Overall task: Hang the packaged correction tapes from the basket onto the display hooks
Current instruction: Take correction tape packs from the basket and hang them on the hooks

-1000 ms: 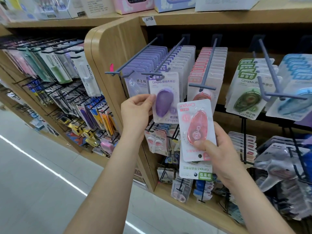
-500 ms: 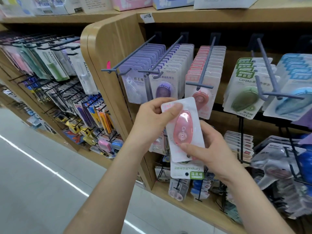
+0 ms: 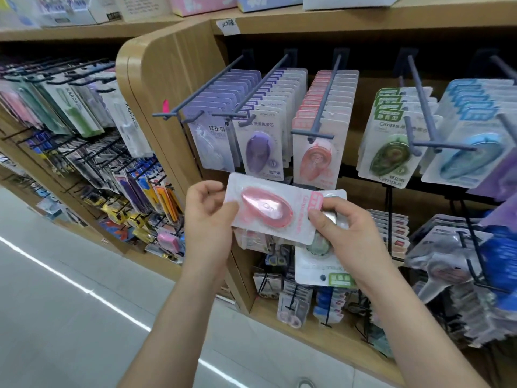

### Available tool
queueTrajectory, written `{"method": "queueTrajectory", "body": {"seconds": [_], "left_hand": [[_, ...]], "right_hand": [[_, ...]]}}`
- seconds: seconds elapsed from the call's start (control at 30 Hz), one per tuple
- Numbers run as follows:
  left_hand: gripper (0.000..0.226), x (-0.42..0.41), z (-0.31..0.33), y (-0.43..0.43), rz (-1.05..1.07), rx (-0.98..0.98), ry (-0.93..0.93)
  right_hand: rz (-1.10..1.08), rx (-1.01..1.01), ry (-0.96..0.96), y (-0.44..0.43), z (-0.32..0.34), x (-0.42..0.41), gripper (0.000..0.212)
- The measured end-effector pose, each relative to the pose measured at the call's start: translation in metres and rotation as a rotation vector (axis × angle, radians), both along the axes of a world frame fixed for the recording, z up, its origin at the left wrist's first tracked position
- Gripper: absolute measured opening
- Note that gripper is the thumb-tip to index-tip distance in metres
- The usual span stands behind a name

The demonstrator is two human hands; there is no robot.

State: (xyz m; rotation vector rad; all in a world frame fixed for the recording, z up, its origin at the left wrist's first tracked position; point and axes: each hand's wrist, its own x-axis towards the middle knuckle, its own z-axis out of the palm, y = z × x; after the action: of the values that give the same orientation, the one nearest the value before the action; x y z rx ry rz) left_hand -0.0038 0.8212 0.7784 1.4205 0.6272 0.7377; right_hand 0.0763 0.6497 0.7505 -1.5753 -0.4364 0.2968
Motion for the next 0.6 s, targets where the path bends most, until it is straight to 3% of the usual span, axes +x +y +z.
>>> {"method": "queueTrajectory", "body": {"seconds": [0.1, 0.17, 0.23, 0.3, 0.47, 0.6], "left_hand": [[0.032, -0.01, 0.006, 0.014, -0.073, 0.662, 0.073], [0.021, -0.008, 0.012, 0.007, -0.308, 0.863, 0.114], [0.012, -0.004, 0.015, -0.007, -0.533, 0.814, 0.215], [0.012, -0.001, 0.014, -0.016, -0.592, 0.695, 0.249], [0.019, 0.007, 0.019, -0.017, -0.395, 0.274, 0.021], [0.017, 0.021, 0.037, -0.03, -0.377, 0.092, -0.161]], "right_hand": [[0.039, -0.261, -0.3, -0.009, 0.005, 0.005, 0.015], [0.08, -0.343, -0.424, -0.01, 0.009, 0.004, 0.012], [0.119, -0.319, -0.455, -0.008, 0.013, 0.001, 0.013], [0.104, -0.271, -0.451, -0.007, 0.014, -0.003, 0.019], [0.026, -0.131, -0.287, -0.015, 0.019, -0.003, 0.022], [0.055, -0.094, -0.25, -0.013, 0.02, -0.007, 0.019]]}}
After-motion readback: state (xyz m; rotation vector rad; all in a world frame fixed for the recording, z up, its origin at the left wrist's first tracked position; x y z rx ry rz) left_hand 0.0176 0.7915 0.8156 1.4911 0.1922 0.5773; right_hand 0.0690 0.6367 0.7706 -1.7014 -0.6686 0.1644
